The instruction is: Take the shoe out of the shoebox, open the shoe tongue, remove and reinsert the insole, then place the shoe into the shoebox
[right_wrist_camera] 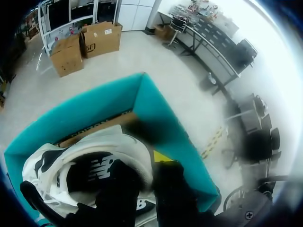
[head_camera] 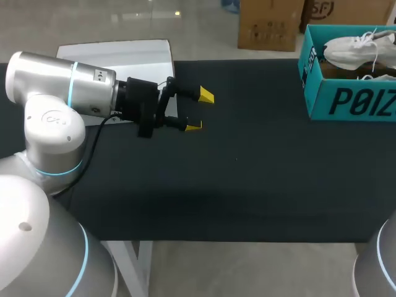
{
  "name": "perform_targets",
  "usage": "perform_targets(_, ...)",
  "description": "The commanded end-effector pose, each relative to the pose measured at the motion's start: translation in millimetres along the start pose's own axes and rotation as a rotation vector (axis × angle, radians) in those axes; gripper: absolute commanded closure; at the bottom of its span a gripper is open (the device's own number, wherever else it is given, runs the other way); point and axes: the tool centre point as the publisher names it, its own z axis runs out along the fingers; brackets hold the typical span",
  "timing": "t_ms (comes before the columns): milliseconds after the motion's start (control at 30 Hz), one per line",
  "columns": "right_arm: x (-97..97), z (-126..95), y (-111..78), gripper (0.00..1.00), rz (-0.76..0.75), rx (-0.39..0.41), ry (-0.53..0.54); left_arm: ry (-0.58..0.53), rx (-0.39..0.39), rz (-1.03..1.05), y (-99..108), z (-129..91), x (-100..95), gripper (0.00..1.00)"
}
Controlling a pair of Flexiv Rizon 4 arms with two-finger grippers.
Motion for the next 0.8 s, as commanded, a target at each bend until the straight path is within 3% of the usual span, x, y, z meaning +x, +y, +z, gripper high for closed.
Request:
perform_targets(33,3.9,11,2.1,1.00,-0.010,-0.005,-0.008,0.004,0.001,0.001,0,0,-0.4,0.00)
perform_targets(533,10.8,59,15.3,1.00,-0.016,-0.039,-0.049,0.004,0.001,0.001,0,0,-0.4,0.00)
perform_targets(800,11.0,89,13.6,1.00,-0.010,-0.010,-0.066,0.004,0.001,0.001,0,0,-0.4,0.00)
